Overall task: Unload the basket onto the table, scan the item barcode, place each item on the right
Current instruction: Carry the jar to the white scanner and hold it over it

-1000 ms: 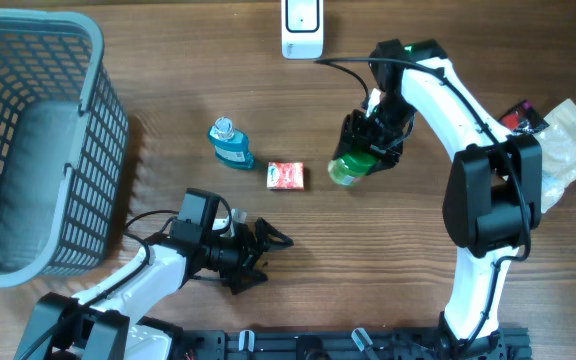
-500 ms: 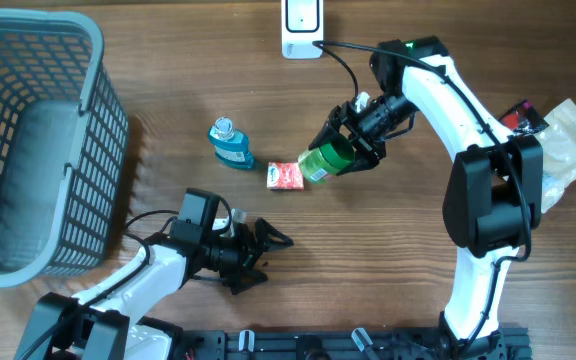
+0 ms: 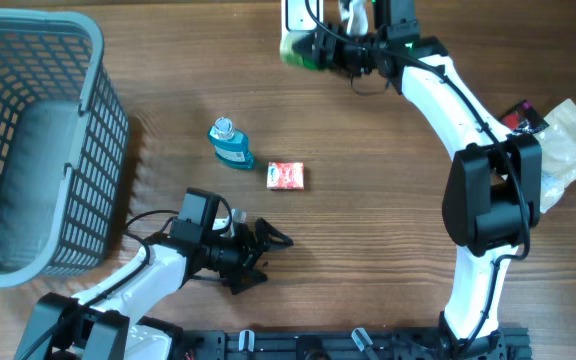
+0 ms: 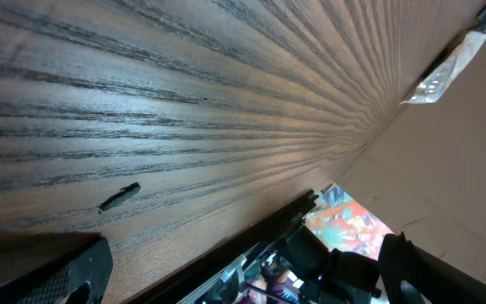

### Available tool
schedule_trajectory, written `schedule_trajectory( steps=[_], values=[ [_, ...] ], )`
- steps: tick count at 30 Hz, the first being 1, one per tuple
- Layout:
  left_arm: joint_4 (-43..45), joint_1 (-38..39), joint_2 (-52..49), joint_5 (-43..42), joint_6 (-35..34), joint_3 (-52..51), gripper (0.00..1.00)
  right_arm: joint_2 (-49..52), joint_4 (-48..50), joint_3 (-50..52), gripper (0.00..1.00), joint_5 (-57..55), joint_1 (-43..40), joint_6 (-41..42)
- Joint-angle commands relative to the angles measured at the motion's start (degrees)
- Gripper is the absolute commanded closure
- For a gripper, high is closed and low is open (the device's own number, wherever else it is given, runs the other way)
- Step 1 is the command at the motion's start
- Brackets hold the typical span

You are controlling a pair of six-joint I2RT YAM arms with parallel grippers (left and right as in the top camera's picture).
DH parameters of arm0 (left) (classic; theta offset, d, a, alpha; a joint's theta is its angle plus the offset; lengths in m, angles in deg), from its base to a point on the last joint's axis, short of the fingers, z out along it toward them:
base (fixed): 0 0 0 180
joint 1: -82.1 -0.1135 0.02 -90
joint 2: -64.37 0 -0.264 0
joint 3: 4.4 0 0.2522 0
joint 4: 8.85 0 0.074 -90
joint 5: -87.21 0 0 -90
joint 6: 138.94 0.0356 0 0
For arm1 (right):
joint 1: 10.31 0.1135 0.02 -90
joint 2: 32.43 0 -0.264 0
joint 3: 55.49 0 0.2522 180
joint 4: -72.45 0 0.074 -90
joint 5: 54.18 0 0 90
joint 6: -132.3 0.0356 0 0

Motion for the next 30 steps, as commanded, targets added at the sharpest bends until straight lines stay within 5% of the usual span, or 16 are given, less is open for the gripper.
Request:
schedule_trajectory(
  steps=[1,14,30],
  values=[
    [-2.4,-0.3,-2.6,19.4,3.1,-3.2,0.0,0.6,6.6,-1.3,0.37,-10.4,0.2,0.2],
    [-2.4,-0.4,-2.6,16.7,3.1,-3.2,0.0,4.0,24.7,-1.2,0.36,-35.6,3.9,-7.7],
    [-2.0,-0.4,-2.6,14.4,1.2,-3.2,0.0,12.3,38.6,-1.2,0.36,-47.4,6.8,-22.2]
  ],
)
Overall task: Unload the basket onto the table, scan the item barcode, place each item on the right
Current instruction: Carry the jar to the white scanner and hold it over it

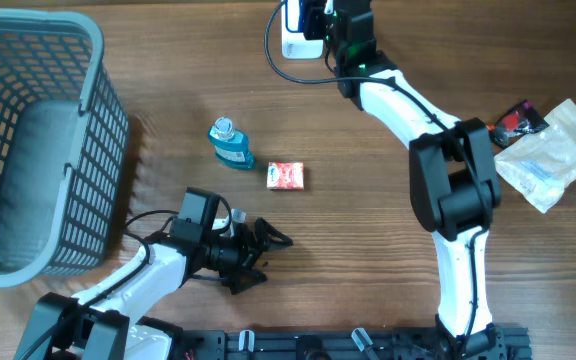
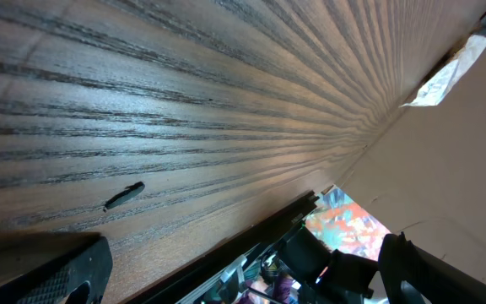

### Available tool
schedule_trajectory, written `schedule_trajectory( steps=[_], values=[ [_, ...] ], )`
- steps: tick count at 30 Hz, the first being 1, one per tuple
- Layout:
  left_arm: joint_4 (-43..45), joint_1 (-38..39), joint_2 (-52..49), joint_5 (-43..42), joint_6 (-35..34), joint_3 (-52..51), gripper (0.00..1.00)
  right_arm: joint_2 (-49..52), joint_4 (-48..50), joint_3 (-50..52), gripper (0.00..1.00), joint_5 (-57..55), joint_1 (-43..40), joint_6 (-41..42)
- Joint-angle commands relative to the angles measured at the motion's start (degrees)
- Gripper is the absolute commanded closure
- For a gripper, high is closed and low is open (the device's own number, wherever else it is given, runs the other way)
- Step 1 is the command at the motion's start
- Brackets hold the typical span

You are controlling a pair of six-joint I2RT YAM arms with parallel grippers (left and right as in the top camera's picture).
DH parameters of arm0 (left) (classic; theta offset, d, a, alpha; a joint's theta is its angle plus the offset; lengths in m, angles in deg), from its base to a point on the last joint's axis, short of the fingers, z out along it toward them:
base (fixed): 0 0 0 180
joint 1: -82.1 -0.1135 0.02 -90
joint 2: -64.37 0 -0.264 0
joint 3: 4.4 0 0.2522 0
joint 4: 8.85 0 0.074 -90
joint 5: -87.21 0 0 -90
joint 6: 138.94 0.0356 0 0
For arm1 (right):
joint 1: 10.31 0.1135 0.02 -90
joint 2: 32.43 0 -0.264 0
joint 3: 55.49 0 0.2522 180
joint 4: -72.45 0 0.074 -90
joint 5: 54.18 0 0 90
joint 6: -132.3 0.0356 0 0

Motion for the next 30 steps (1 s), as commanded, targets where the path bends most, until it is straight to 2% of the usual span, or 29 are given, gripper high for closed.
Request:
schedule_trajectory(
  steps=[1,8,16,19,26,30],
  values=[
    [-1.1,-0.4,-2.6,14.0,1.4,-3.4,0.0,2.7,2.8,-1.2,0.36,-2.4,0.5,-3.6],
    [-1.1,-0.4,-2.6,13.2,1.4,-3.4,0.0,5.7,7.1,-1.2,0.35,-3.7,2.2,-3.6],
    [-1.1,-0.4,-2.6,13.2,1.4,-3.4,0.0,6.0,7.5,-1.2,0.35,-6.1,2.6,-3.6],
    [-1.1,-0.4,-2.6,13.2,1.4,-3.4,0.0,5.9,7.5,-1.5,0.35,-8.4,2.7,-6.6],
    [-1.1,-0.4,-2.6,13.4,1.4,-3.4,0.0,2.4,3.0,-1.7,0.35,-12.7,4.1,-9.3],
    [-1.2,-0.4,-2.6,14.3,1.9,-3.4,0.0,-2.9,-2.1,-1.7,0.35,-15.2,4.9,-9.9]
  ],
)
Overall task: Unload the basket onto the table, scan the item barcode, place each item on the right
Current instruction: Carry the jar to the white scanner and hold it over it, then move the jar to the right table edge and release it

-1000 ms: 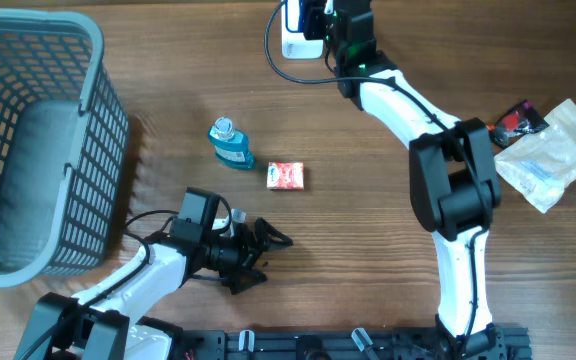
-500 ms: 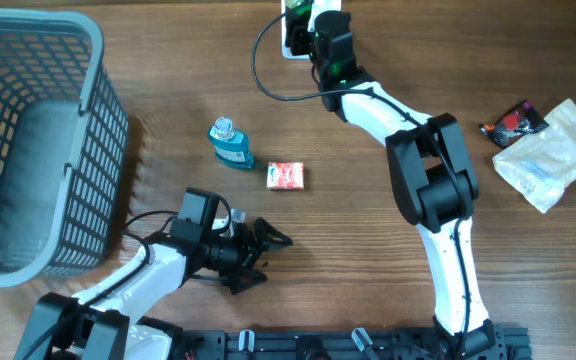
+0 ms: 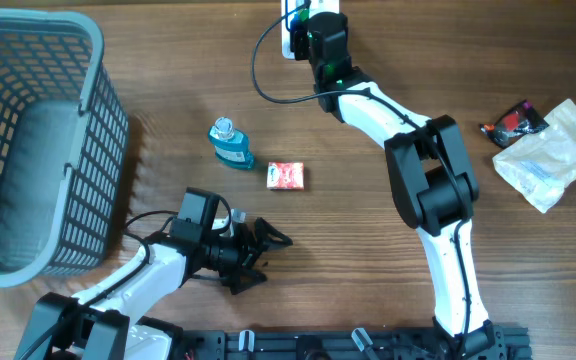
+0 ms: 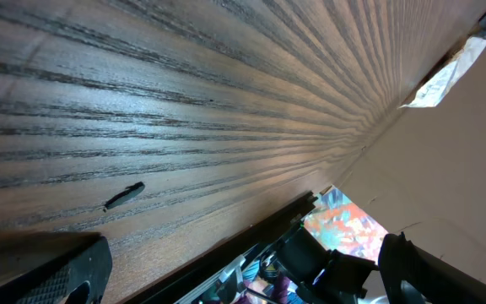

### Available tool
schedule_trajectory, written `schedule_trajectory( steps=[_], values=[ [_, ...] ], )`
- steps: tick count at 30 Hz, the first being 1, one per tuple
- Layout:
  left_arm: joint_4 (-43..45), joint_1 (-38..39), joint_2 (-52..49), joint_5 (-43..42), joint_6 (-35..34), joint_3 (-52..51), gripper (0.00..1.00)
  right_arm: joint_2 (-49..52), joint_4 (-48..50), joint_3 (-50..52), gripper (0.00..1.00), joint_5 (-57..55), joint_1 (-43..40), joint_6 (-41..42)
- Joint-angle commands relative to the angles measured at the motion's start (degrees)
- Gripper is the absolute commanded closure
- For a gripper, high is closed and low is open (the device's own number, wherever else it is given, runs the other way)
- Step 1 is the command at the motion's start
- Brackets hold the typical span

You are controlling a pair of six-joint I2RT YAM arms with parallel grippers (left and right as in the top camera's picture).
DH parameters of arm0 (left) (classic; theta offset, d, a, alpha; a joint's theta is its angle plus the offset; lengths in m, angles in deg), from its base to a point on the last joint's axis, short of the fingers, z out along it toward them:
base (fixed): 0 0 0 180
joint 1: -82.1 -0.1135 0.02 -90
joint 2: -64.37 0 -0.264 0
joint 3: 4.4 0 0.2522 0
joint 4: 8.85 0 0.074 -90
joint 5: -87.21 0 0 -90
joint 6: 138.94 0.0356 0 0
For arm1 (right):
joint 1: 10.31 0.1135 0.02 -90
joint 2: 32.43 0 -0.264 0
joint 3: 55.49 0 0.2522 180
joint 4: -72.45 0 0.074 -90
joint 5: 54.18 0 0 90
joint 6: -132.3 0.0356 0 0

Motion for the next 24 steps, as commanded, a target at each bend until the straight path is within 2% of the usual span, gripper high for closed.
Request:
schedule_trajectory(
  steps=[1,5,7,9,12,15,18,24],
  values=[
    [-1.4,-0.4,-2.6,14.7,2.3,-3.4,0.0,-8.4,-2.4,-1.7,0.35,-4.2,1.0,-2.4],
    [-2.3,-0.4,-2.6,16.3,2.4,-3.5,0.0,-15.9,-9.9,-1.7,0.35,-10.4,0.9,-2.7],
    [-2.5,-0.4,-2.6,16.4,2.4,-3.5,0.0,-19.9,-17.3,-1.7,0.34,-16.8,0.9,-1.6],
    [-2.5,-0.4,-2.6,16.4,2.4,-3.5,0.0,-22.8,-26.8,-1.7,0.34,-22.4,0.6,3.9],
    [-2.5,-0.4,-2.6,17.2,2.4,-3.5,0.0,-26.7,-46.4,-1.7,0.32,-23.0,-1.2,18.4],
    [-2.5,-0.4,-2.6,17.5,2.4,-3.5,0.0,-28.2,-62.4,-1.7,0.31,-18.2,-4.6,32.1],
    [-2.5,-0.3,-2.6,17.5,2.4,-3.5,0.0,-28.3,-74.7,-1.7,0.31,-8.5,-10.0,41.5],
    [-2.5,-0.4,-2.6,17.5,2.4,-3.5,0.0,-28.2,-82.7,-1.2,0.29,8.1,-23.7,42.6]
  ],
)
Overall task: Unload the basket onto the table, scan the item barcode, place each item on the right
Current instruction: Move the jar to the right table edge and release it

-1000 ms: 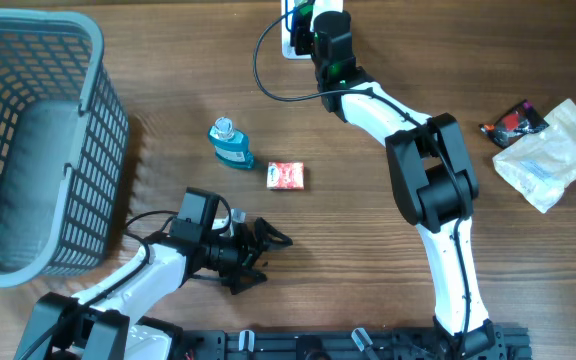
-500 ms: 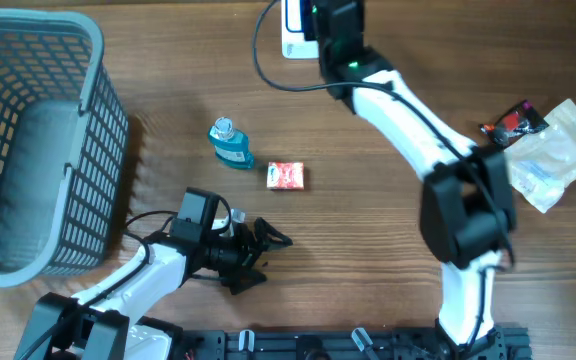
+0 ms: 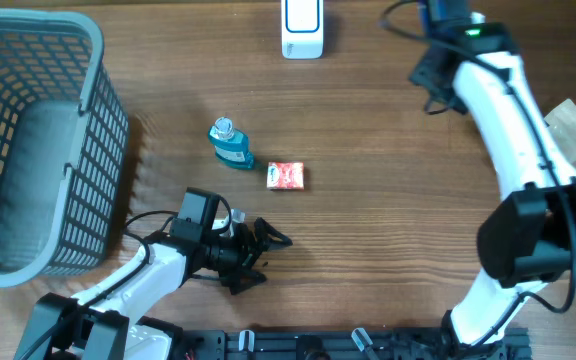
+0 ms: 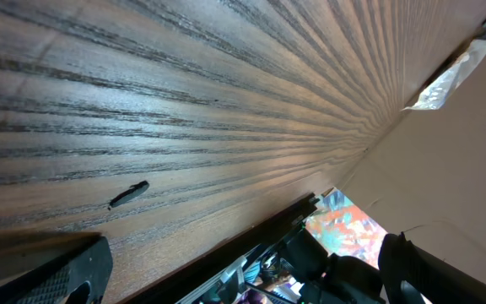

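Observation:
A white barcode scanner (image 3: 300, 28) stands at the table's far edge, uncovered. A small blue bottle (image 3: 230, 142) and a red packet (image 3: 287, 175) lie at mid-table. My left gripper (image 3: 273, 260) rests on the table in front of them, open and empty. In the left wrist view its dark fingers (image 4: 66, 272) frame bare wood. My right arm's wrist (image 3: 456, 40) is at the upper right, well right of the scanner. Its fingers lie at the frame's top edge, and their state does not show.
A grey mesh basket (image 3: 98, 110) fills the left side. A clear plastic bag lies at the right edge, partly behind the right arm. A cable (image 3: 398, 12) loops near the top, between scanner and right wrist.
The right arm's wrist was over the scanner at the top centre and is now at the upper right, leaving the scanner uncovered. The left arm, bottle and packet have not moved.
At first the right gripper was at the scanner with a green thing beside it. At the following two moments the wrist covered the scanner. Now the arm is off to the right and no green thing shows. The left gripper stayed open on the table throughout.

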### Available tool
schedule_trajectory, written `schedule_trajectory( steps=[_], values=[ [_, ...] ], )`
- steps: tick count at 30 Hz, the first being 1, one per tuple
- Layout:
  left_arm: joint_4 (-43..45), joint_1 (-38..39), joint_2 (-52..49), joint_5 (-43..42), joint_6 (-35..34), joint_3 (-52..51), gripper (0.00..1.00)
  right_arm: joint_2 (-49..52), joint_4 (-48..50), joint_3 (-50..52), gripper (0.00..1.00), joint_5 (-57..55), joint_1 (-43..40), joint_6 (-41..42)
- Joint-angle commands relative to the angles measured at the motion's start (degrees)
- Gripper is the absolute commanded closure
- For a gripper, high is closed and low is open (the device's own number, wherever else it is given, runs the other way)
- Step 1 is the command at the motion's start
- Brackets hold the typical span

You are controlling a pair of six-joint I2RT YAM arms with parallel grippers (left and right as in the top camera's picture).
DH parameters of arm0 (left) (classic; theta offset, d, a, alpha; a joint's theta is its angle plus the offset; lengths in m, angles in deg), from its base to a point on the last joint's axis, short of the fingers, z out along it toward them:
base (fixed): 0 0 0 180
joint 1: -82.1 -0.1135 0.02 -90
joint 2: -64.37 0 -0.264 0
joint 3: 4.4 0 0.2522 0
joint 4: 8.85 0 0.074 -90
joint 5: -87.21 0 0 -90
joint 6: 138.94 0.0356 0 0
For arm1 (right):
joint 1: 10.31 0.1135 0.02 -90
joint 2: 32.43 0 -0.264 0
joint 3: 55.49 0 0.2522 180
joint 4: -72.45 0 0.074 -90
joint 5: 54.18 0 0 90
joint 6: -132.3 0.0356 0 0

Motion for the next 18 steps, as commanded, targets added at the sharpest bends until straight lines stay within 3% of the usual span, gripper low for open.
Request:
schedule_trajectory(
  steps=[1,6,9,18],
  values=[
    [-1.6,-0.4,-2.6,16.9,2.4,-3.6,0.0,-1.3,-3.4,0.4,0.29,13.3,-8.1,4.1],
    [-1.6,-0.4,-2.6,16.9,2.4,-3.6,0.0,2.1,-11.1,0.5,0.35,24.2,-17.3,5.1],
    [-1.6,-0.4,-2.6,18.6,2.4,-3.6,0.0,4.0,-13.2,1.3,0.32,24.9,-17.8,5.2],
    [-3.7,-0.4,-2.6,19.9,2.4,-3.6,0.0,5.5,-0.4,13.1,0.3,15.3,-19.7,4.6]
  ],
)
